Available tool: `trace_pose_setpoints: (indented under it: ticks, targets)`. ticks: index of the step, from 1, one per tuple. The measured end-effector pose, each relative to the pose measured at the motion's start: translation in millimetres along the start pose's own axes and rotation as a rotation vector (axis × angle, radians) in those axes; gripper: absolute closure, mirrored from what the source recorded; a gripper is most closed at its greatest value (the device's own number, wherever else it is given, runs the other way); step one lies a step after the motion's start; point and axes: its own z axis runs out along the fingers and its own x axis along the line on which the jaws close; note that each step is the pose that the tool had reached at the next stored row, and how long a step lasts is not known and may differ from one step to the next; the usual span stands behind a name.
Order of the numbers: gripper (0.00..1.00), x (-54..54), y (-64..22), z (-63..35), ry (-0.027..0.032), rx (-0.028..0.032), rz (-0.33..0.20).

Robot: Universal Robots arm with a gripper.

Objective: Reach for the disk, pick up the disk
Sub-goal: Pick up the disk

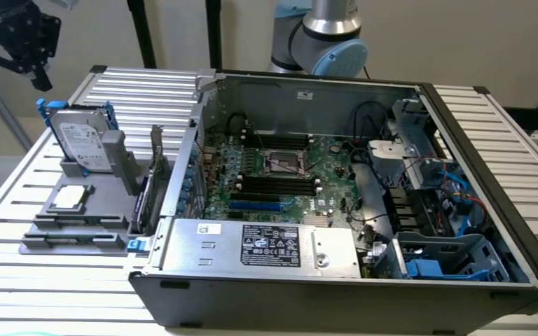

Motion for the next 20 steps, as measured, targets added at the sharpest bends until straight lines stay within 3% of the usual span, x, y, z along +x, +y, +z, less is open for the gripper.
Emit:
trace_pose_setpoints:
  ticks: [13,20]
  targets:
    - [0.89,-0.3,0.1,0.0,0.0017,-0.0017,-0.203]
    - [0.89,-1.0,0.4,0.2,0.0029,-0.0021,-0.278]
